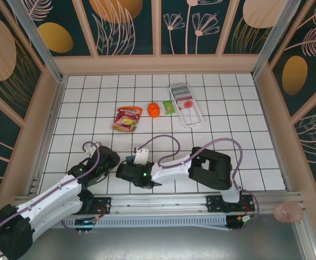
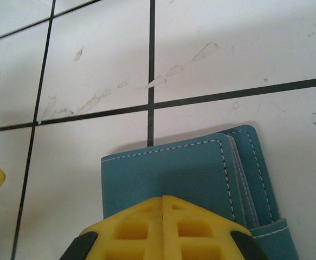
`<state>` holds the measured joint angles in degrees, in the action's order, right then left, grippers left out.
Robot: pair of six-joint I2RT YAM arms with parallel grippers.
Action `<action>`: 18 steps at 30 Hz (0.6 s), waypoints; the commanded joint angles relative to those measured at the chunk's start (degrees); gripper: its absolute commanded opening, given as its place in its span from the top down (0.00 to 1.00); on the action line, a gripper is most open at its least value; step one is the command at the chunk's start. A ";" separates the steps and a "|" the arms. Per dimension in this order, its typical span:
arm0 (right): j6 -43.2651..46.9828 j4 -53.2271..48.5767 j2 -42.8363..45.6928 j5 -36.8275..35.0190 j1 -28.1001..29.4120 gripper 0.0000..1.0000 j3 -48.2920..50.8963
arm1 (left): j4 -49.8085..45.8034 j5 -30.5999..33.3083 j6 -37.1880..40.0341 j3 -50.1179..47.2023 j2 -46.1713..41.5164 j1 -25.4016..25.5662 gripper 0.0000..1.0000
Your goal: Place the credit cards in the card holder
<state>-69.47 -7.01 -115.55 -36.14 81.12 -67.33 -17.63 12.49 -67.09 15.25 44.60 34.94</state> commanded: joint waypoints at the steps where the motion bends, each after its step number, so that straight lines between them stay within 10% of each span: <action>1: 0.56 -17.84 -9.79 12.07 2.76 1.00 1.92 | -4.56 -0.34 2.42 3.53 1.55 -3.70 0.63; 7: 2.17 -18.25 -13.34 14.53 3.62 1.00 2.94 | -4.55 -5.37 6.49 8.03 4.41 -14.10 0.64; 18: 1.70 -16.55 -16.26 14.87 6.45 1.00 4.18 | -3.25 -7.57 5.21 7.99 6.21 -14.81 0.66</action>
<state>-65.89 -11.86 -120.77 -45.45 84.27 -71.61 -20.62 6.44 -61.76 23.33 50.89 20.56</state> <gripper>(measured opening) 0.060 0.344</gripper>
